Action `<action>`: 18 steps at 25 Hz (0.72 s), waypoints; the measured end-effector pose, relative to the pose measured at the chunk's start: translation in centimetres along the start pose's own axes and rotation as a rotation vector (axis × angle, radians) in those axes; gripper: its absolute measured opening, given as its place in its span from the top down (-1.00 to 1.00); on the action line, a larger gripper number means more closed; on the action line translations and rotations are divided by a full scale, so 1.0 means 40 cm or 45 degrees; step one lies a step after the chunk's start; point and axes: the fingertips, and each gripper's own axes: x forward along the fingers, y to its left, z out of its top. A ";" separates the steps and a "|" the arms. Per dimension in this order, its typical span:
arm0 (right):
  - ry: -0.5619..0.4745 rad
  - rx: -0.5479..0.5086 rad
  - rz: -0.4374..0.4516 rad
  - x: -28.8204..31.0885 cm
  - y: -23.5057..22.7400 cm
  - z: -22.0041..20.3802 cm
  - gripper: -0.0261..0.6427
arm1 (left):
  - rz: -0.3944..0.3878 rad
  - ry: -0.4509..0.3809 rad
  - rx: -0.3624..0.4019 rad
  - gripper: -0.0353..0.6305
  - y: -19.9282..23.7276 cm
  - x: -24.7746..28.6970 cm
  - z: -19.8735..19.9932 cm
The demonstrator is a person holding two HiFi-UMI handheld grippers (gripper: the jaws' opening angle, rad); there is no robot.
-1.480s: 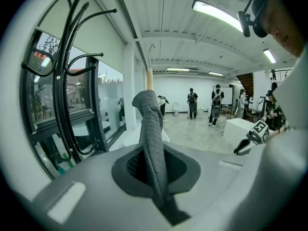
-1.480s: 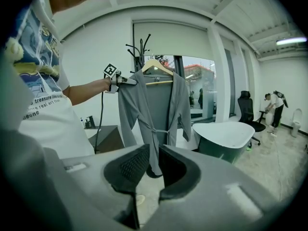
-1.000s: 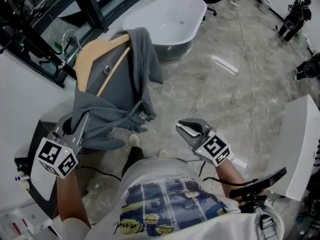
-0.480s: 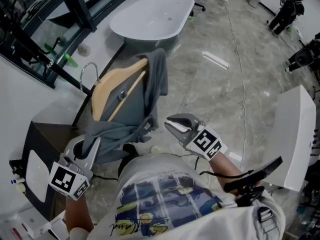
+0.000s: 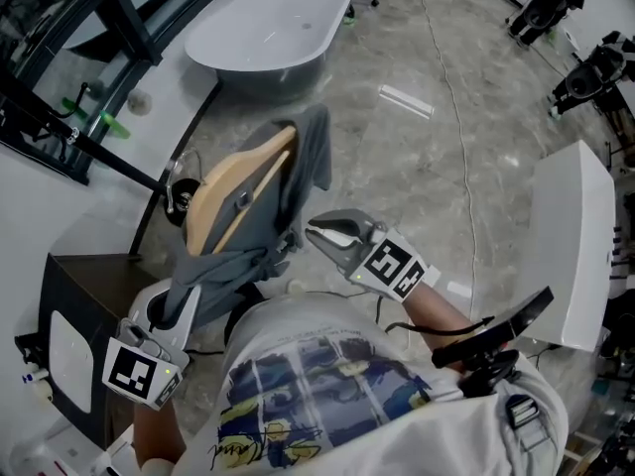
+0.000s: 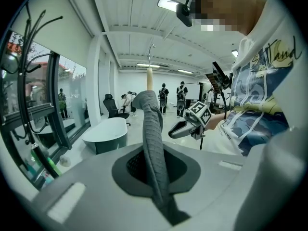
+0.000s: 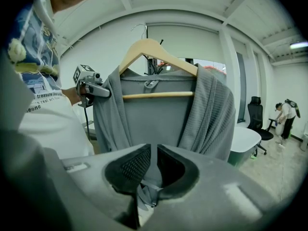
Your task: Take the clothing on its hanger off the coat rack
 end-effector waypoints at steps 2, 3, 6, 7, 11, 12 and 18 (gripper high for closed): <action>-0.004 0.001 -0.004 -0.003 -0.004 0.002 0.80 | -0.009 0.003 0.007 0.88 -0.005 0.006 0.005; -0.006 0.002 -0.007 -0.005 -0.006 0.004 0.82 | -0.013 0.005 0.010 0.88 -0.006 0.007 0.007; -0.008 0.003 -0.017 -0.005 -0.005 0.008 0.84 | -0.024 0.011 0.019 0.88 -0.004 0.007 0.009; -0.008 0.002 -0.020 -0.004 -0.004 0.009 0.85 | -0.027 0.010 0.021 0.88 -0.003 0.008 0.010; -0.003 -0.002 -0.030 -0.004 0.001 0.006 0.87 | -0.042 0.010 0.025 0.88 -0.003 0.010 0.011; -0.005 -0.002 -0.033 -0.005 0.001 0.007 0.89 | -0.045 0.010 0.025 0.88 -0.003 0.010 0.011; 0.002 -0.026 -0.031 0.000 0.009 0.015 0.91 | -0.047 0.011 0.021 0.88 0.000 0.006 0.014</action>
